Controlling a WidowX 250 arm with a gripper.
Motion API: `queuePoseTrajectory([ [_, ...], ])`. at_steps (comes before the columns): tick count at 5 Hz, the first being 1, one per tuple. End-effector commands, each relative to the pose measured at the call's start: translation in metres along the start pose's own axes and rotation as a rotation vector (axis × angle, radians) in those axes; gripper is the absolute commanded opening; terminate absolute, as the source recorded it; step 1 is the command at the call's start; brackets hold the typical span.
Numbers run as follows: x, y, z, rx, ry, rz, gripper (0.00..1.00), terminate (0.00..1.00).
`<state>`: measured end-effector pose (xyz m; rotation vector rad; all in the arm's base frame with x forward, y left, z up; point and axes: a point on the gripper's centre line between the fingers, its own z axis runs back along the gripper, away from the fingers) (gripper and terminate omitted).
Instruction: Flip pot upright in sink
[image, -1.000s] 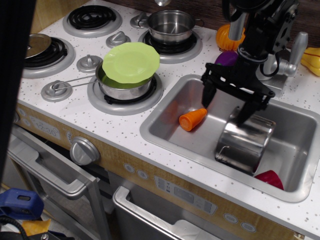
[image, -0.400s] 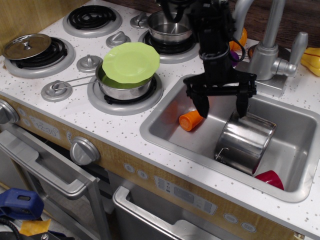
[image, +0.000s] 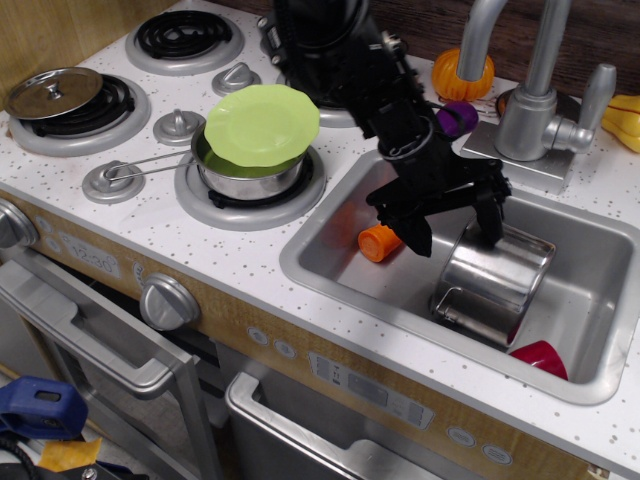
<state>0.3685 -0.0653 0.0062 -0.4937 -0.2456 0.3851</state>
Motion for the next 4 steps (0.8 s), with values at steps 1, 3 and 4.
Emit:
queuePoseTrajectory([
  [1, 0.001, -0.021, -0.008, -0.067, -0.088, 0.003, 1.00, 0.00],
  [3, -0.012, -0.053, -0.032, -0.098, -0.118, 0.098, 0.00, 0.00],
  [4, -0.016, -0.056, -0.033, -0.103, -0.114, 0.107, 0.00, 0.00],
])
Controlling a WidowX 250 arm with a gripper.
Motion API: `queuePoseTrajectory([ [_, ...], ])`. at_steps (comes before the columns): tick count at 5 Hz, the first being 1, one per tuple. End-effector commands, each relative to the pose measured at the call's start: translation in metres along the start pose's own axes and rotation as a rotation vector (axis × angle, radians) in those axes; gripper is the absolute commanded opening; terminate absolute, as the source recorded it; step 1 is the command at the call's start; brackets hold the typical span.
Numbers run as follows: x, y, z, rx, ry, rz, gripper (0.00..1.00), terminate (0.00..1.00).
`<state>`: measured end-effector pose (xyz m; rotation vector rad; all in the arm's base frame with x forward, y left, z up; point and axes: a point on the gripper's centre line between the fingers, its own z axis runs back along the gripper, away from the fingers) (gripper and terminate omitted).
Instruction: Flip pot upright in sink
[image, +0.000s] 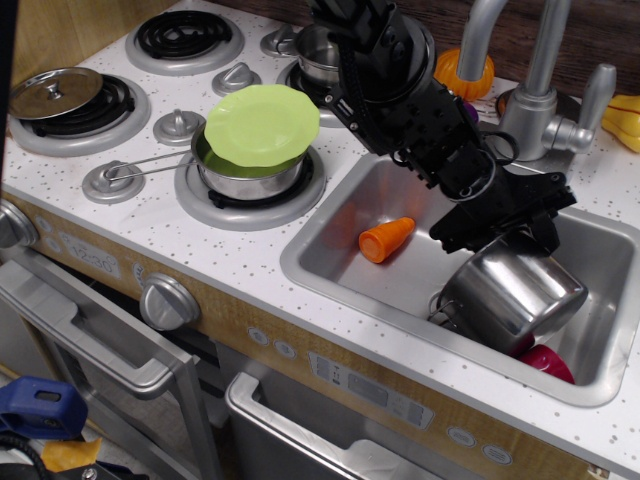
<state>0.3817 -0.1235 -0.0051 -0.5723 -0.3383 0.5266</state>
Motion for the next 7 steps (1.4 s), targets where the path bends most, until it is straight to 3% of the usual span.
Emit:
queuePoseTrajectory([
  [1, -0.001, -0.009, 0.011, -0.011, 0.023, -0.030, 0.00, 0.00],
  [3, 0.028, 0.001, 0.048, 0.260, 0.028, -0.220, 0.00, 0.00],
  [4, 0.038, -0.004, 0.051, 0.371, -0.057, -0.274, 0.00, 0.00],
  [5, 0.036, -0.004, 0.050, 0.413, -0.110, -0.307, 0.00, 0.00],
  [7, 0.030, -0.025, 0.034, 0.565, -0.265, -0.356, 0.00, 0.00],
])
